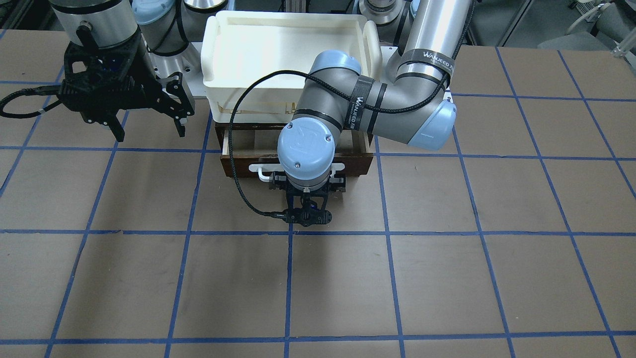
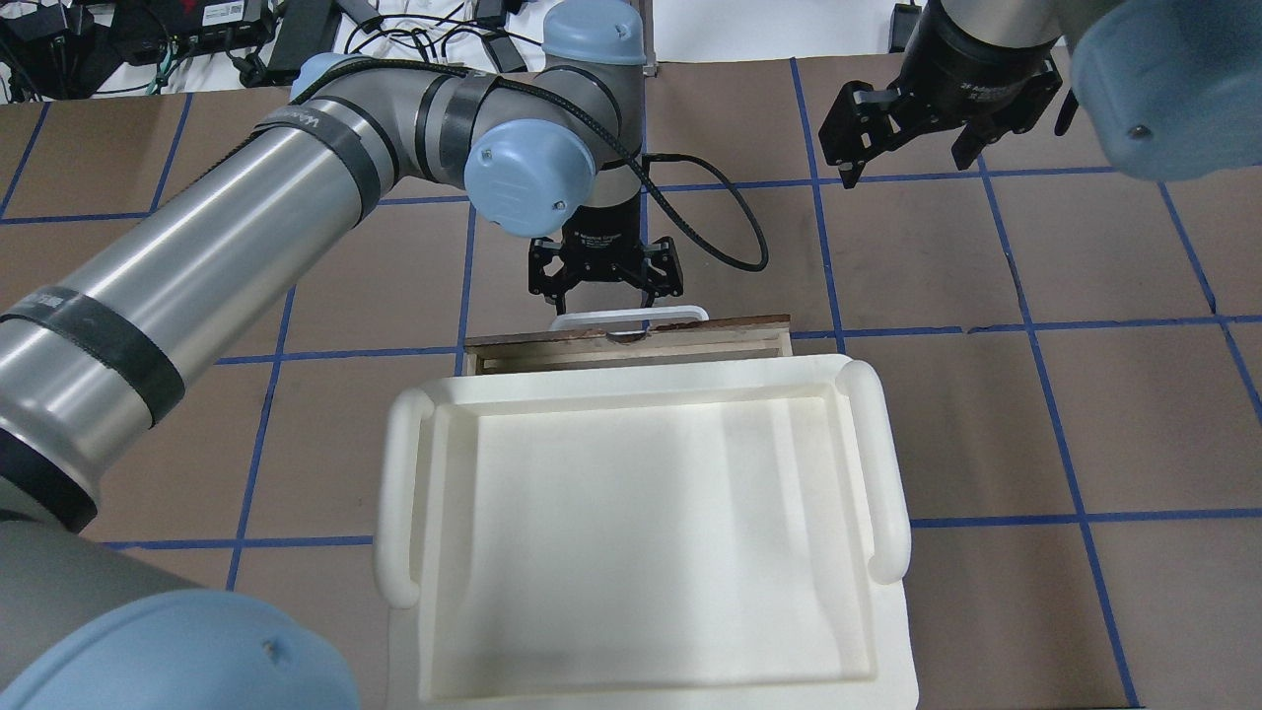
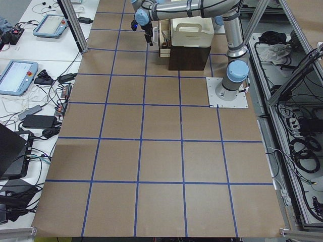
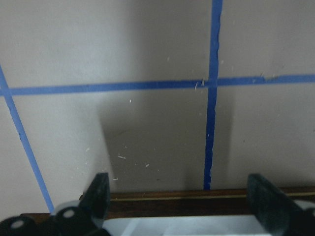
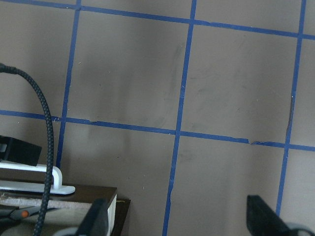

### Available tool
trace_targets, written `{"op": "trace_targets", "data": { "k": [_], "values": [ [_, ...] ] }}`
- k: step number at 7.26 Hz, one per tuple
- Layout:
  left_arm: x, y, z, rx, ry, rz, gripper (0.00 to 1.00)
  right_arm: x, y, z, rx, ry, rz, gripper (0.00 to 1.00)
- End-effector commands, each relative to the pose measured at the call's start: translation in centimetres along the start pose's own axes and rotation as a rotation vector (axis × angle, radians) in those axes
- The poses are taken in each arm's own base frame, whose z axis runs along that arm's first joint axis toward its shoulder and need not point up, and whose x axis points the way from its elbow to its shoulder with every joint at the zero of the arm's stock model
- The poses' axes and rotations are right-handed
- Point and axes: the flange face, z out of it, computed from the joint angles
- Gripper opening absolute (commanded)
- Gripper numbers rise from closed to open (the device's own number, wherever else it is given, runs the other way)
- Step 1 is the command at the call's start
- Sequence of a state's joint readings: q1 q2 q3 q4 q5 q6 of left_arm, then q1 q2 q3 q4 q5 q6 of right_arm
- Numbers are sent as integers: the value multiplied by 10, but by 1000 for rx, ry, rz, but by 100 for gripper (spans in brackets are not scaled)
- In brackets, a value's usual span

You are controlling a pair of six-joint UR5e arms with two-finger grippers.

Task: Put scissors in drawer and close it
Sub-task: 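Push the drawer front away from the robot with the left gripper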

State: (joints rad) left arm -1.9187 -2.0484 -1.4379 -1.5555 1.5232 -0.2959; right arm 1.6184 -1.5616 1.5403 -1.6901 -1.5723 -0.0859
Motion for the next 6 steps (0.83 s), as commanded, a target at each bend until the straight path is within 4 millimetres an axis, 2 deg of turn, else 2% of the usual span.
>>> {"op": "trace_targets", "data": {
  "k": [1,4,5,6],
  "values": [
    [2,24,1,-67,-5,8,100,0,0,1,-3,0,0,100],
    [12,30,10,-88,-17,2,100,0,0,1,-1,0,0,100],
    [15,33,20,-106,-29,5,100,0,0,1,-3,0,0,100],
    [19,42,14,-97,-20,15,100,0,0,1,-3,0,0,100]
  ]
}}
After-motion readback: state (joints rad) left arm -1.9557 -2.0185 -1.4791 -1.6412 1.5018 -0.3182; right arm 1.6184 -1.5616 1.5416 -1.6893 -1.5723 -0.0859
